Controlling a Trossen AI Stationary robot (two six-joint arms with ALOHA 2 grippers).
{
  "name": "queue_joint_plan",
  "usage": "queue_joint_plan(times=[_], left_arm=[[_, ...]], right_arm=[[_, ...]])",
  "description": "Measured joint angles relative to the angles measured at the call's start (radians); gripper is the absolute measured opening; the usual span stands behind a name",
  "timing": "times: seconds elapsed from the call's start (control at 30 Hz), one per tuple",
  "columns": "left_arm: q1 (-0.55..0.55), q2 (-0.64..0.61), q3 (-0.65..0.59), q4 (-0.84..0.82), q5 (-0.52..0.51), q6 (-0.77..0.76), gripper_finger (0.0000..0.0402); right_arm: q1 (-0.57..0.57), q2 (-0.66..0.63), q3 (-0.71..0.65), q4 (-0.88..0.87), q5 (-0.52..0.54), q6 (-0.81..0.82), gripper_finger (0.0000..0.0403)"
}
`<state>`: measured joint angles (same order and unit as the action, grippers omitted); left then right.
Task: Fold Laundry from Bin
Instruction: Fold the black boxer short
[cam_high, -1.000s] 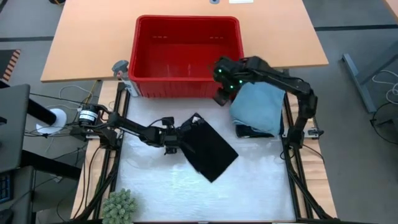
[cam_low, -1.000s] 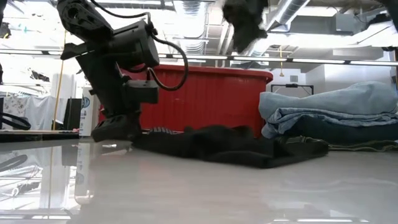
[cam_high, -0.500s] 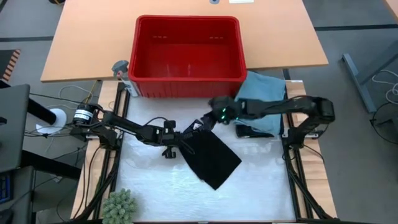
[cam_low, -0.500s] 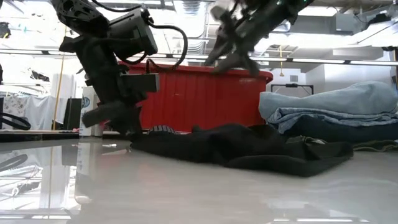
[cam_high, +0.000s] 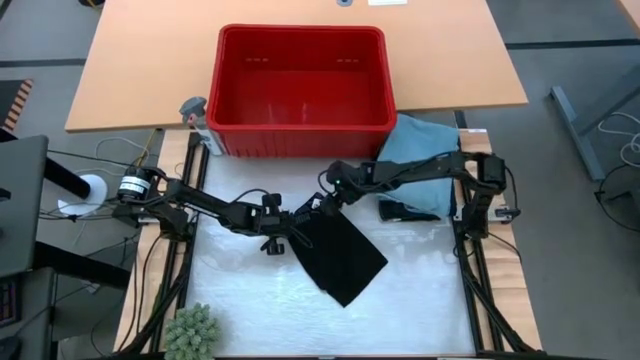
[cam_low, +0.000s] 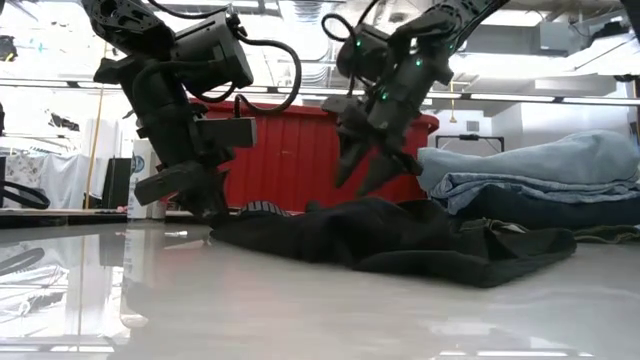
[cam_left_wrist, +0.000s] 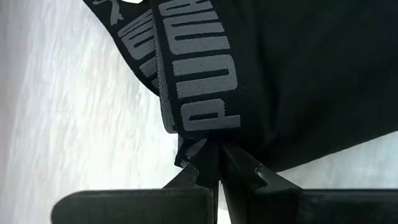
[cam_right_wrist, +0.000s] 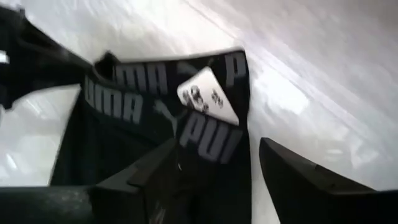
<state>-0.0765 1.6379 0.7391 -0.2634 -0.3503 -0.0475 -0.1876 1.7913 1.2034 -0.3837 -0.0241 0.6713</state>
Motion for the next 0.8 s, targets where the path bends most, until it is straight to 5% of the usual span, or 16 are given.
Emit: queue_joint_plan(times=[0.63, 0.8], left_arm=[[0.002, -0.001, 0.001, 0.030, 0.011, -0.008, 0.0000], [0.002, -0.002, 0.002, 0.039, 0.012, -0.009, 0.0000]], right_arm=[[0.009, 0.105, 0.008, 0.044, -0.003, 0.010, 0.0252], [0.010, 0.101, 0.030, 0.034, -0.004, 0.002, 0.0210]])
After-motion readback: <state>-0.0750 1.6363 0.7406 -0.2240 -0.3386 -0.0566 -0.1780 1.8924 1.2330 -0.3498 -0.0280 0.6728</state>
